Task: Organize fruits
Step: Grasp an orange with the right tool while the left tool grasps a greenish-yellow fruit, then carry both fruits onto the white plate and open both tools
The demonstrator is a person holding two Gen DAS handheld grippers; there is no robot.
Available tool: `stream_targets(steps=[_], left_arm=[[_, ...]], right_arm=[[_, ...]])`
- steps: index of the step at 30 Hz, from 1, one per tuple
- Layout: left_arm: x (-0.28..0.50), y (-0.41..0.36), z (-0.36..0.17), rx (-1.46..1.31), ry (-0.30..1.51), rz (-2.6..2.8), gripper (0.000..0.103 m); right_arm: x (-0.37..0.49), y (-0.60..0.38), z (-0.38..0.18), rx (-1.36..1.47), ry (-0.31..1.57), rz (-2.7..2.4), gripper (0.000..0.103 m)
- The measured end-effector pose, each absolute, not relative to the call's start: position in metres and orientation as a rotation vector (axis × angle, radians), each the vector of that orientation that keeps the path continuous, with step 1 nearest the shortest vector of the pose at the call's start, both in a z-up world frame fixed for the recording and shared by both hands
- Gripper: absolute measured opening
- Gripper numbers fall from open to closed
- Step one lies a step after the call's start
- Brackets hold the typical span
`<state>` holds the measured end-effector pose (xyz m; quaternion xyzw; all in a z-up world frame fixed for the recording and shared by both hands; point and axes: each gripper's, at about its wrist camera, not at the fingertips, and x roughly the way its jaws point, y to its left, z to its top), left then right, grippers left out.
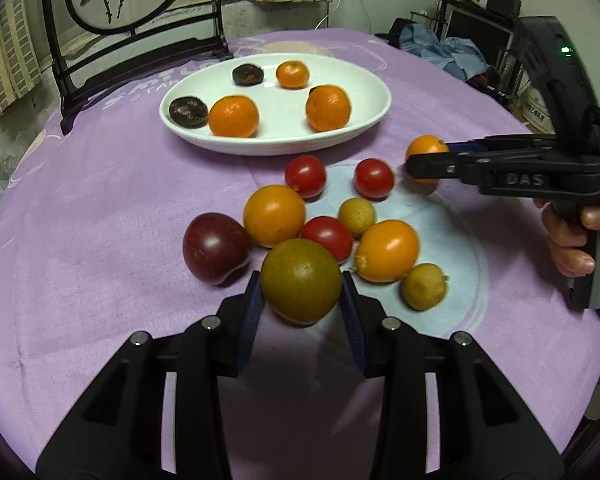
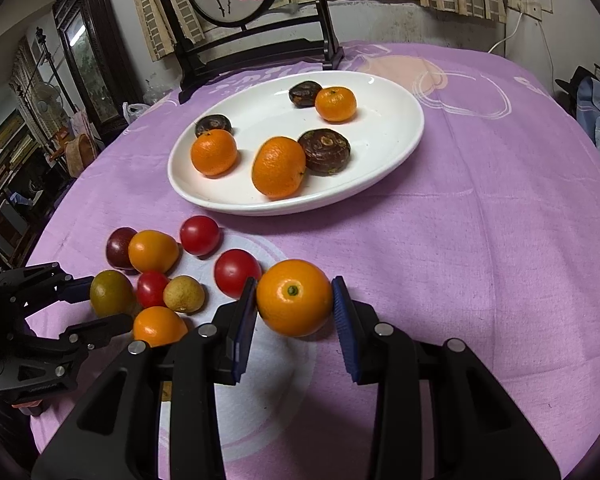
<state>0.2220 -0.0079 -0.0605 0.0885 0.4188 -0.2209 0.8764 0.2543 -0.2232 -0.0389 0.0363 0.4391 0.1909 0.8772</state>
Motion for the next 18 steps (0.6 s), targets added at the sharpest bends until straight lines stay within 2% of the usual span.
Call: stream_targets(steps=[9, 13, 18], left_arm=[[0.213, -0.008, -0.035, 0.082, 0.788, -0.487, 0.039], [0.238, -0.020, -0.015, 0.029, 0.731, -0.458, 0.039], [0.285, -0.039, -0.009, 0.030, 0.750, -0.407, 0.039]], right_arm=[[0.247, -0.212, -0.024, 0.090, 0.813, 0.495, 0.038], [0.258, -0.219, -0.010, 0.148, 0.690, 0.441, 0.038], [0.286, -0.230, -0.009, 0.188, 0.659, 0.377, 0.037]])
